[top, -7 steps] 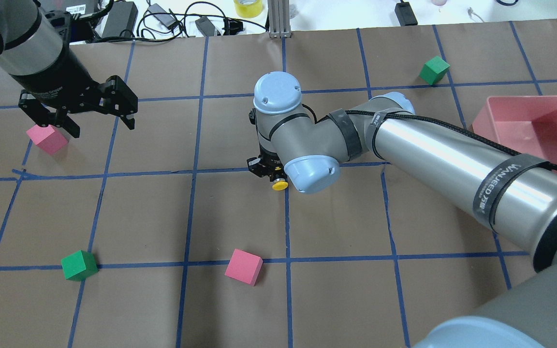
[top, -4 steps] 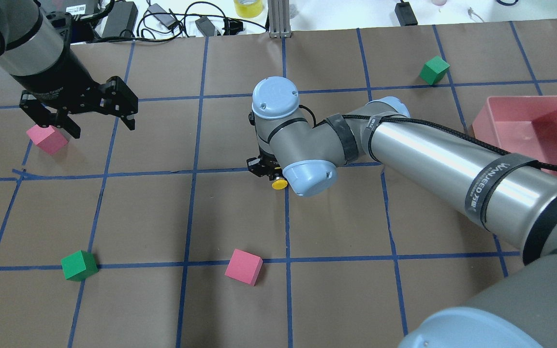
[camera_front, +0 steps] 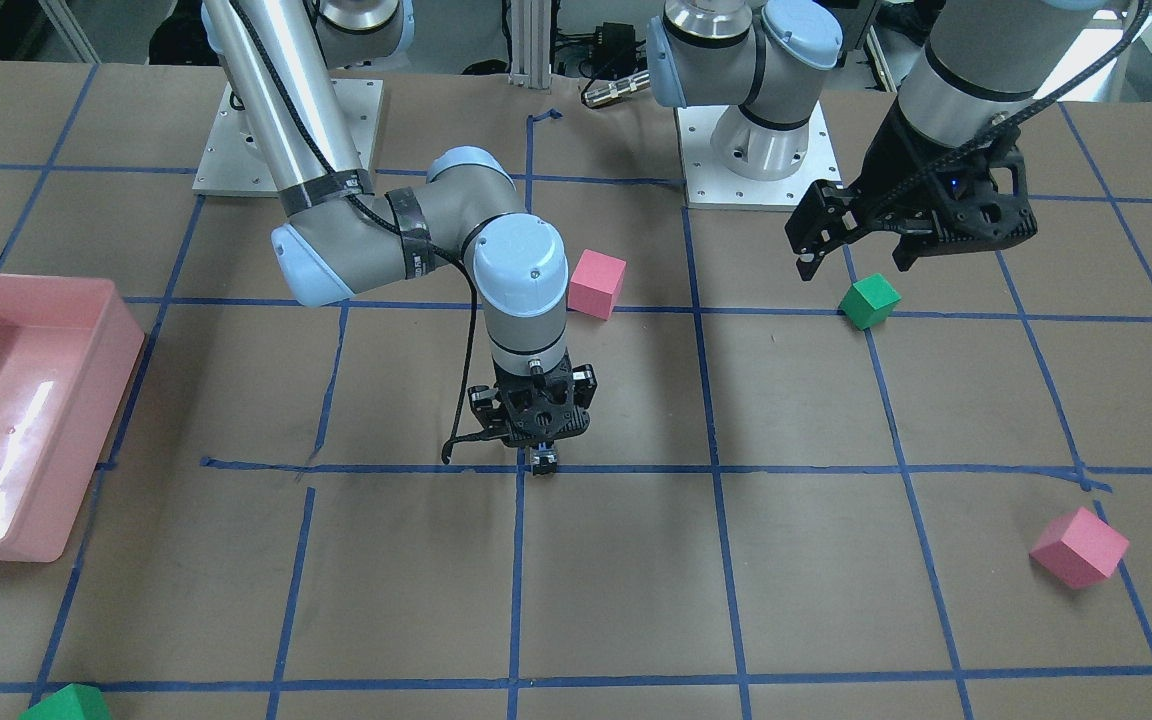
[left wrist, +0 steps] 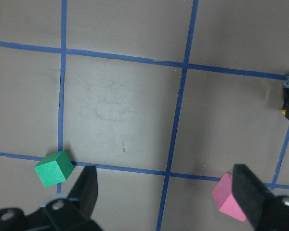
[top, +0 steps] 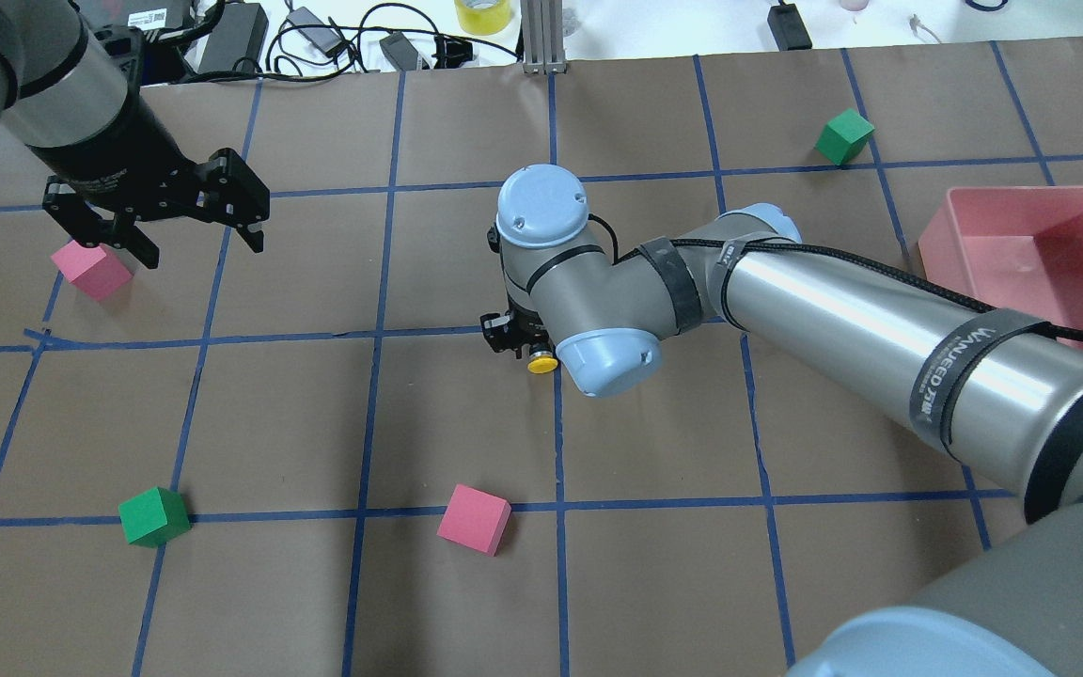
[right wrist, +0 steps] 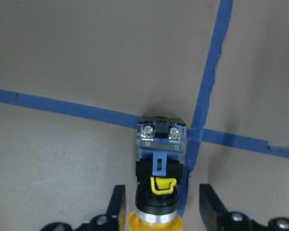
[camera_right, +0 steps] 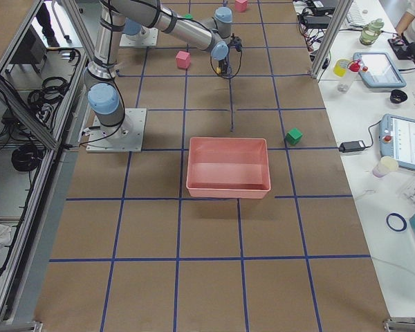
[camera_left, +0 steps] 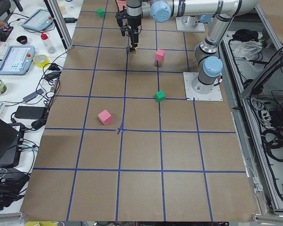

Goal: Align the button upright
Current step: 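Lower the switch onto the table, release it, and raise the right gripper, then move the left gripper over the switch while the right gripper withdraws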

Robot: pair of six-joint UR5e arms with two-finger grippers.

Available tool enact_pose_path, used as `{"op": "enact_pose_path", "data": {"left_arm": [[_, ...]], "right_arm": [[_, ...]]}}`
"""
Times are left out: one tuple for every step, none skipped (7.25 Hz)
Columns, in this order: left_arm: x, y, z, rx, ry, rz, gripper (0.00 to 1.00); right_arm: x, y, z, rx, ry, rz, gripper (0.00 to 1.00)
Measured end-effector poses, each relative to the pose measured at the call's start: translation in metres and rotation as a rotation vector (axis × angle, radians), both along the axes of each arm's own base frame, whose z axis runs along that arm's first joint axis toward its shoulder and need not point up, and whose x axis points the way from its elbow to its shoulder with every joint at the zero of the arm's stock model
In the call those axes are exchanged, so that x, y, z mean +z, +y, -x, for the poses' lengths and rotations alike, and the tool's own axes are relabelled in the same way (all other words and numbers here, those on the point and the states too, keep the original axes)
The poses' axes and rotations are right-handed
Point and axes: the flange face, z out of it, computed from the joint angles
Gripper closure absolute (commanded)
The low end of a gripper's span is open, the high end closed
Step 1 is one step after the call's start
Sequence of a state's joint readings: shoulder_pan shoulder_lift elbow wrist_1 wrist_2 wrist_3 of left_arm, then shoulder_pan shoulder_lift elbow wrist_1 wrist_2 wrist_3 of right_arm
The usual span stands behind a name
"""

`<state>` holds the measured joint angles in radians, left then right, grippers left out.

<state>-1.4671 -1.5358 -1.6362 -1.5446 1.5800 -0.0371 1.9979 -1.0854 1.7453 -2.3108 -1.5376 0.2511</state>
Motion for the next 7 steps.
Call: {"op": "enact_pose_path", "data": {"left_arm": [[-0.001,-0.002,-0.001,0.001,0.001,0.005,0.00],[-0.002,-0.004,-0.002,0.004,0.001,0.009,0.00],[-0.007,-0.007,-0.004,0.013,0.003,0.004,0.00],[-0.012,-0.012,-0.004,0.023,0.006,0.011,0.00],[-0.021,-0.019,-0.002,0.024,0.008,0.045,0.00],[-0.036,-0.022,0.005,0.022,0.011,0.078,0.00],[-0.056,-0.020,0.024,0.025,0.025,0.100,0.00]], "right_arm": [[0.019,-0.002,0.001,-0.044,-0.019,0.025,0.00],[0.045,-0.005,0.008,-0.080,-0.032,0.047,0.00],[0.078,-0.009,0.026,-0.117,-0.029,0.048,0.00],[0.119,-0.012,0.060,-0.165,-0.005,0.010,0.00],[0.161,-0.011,0.099,-0.191,0.021,-0.039,0.00],[0.201,-0.009,0.136,-0.192,0.037,-0.075,0.00],[0.235,-0.009,0.168,-0.209,0.042,-0.084,0.00]]}}
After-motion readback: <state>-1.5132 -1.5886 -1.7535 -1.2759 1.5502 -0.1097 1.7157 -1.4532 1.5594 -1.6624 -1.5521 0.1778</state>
